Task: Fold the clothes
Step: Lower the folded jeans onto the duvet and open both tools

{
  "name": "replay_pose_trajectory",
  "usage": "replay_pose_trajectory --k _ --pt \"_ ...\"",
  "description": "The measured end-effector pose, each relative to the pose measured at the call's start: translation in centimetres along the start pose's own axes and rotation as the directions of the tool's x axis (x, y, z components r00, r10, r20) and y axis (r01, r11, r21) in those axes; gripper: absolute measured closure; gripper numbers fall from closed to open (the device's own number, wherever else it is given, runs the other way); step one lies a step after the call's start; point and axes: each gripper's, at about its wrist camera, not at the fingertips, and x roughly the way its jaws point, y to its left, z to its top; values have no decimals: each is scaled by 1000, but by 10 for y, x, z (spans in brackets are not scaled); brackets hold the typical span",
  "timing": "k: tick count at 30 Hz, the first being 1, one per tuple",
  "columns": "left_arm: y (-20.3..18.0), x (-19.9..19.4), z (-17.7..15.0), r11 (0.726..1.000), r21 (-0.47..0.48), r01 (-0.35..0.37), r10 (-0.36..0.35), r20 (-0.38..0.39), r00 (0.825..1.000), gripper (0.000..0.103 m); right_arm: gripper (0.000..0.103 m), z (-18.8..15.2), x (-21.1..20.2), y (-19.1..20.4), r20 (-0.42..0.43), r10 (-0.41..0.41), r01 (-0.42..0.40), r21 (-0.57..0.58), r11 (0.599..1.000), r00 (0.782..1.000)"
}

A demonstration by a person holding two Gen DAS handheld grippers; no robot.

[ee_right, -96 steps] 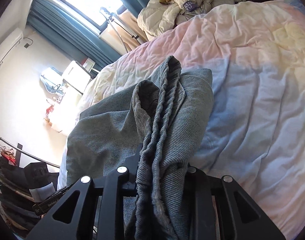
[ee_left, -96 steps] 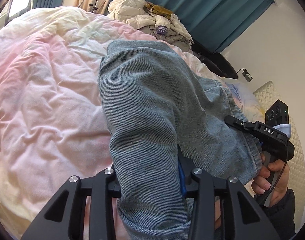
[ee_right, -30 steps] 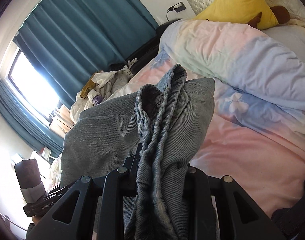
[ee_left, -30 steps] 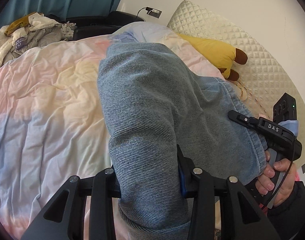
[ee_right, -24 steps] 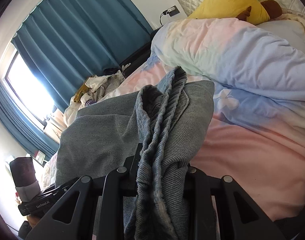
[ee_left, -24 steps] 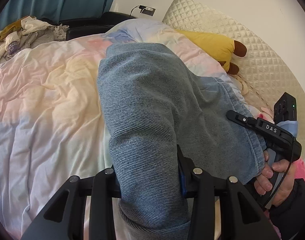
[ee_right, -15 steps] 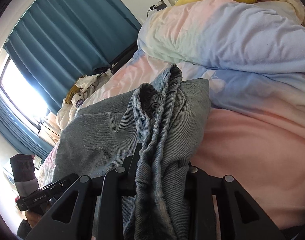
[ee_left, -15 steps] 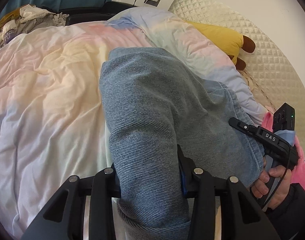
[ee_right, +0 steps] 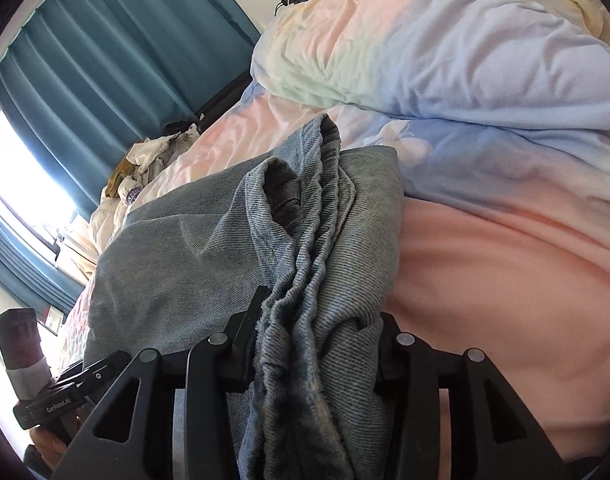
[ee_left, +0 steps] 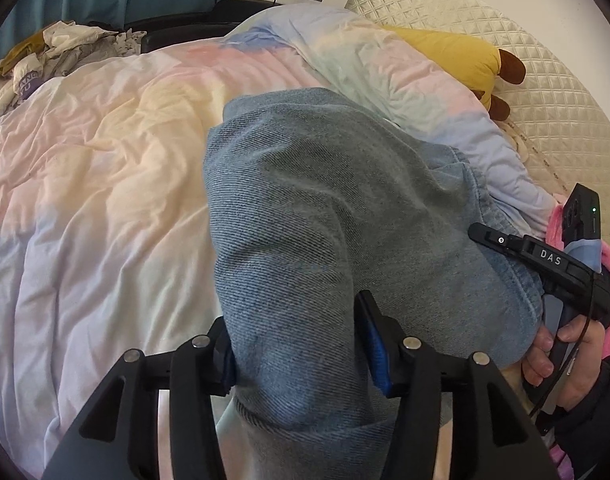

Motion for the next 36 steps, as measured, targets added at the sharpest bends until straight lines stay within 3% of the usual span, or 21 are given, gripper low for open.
replay_pose_trajectory --k 4,7,12,16,29,36 --pt "-4 -21 -2 998 10 -62 62 23 998 47 34 2 -15 4 2 -46 46 10 999 999" --pt "-10 -45 -3 995 20 -99 98 67 993 46 27 2 -38 11 37 -82 83 -14 996 996" --pt "-24 -94 2 987 30 -158 152 142 978 45 27 3 -86 35 134 -119 132 -91 987 984" --pt "-35 -135 2 988 13 -156 151 179 972 45 27 3 -124 61 181 -108 135 -142 981 978" --pt "-67 -252 -34 971 13 -238 224 294 929 45 27 -44 -214 136 180 -107 155 -280 947 978" --pt "-76 -296 -71 973 -2 -233 222 314 923 45 27 -85 -257 165 196 -94 155 -327 932 976"
